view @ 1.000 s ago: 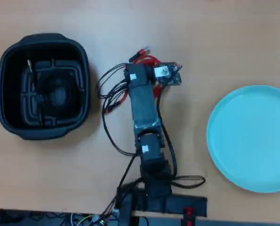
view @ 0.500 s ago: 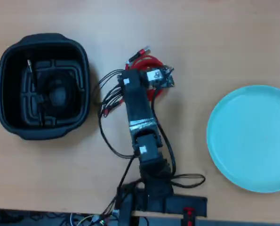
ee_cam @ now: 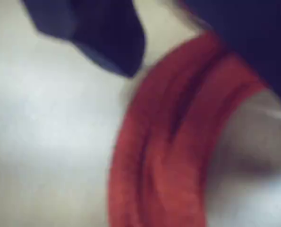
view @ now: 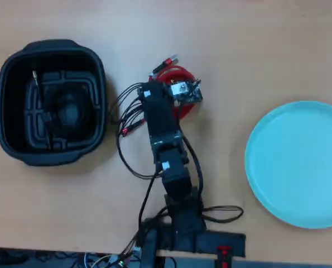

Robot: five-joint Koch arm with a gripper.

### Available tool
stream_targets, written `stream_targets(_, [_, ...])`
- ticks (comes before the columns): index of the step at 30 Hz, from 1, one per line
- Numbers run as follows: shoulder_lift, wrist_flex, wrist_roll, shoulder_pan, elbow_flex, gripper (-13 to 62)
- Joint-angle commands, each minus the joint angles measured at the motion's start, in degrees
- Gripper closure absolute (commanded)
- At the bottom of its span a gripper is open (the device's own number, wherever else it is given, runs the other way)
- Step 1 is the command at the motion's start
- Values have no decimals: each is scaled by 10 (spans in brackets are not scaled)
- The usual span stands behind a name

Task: Put a black charging cable in a black bowl and put a red charging cable in a green bowl

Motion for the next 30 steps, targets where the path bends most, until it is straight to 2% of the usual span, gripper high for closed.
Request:
stream_targets(1, [4,3,44,18,-13,39])
stream_targets(9, [4,10,57,83,14,39])
stream_targets(22, [3,3,55,57,16,53])
stream_targets(25, [3,-2,47,39,11,152])
stream_targets(30, [3,-32,-2,15,11,394])
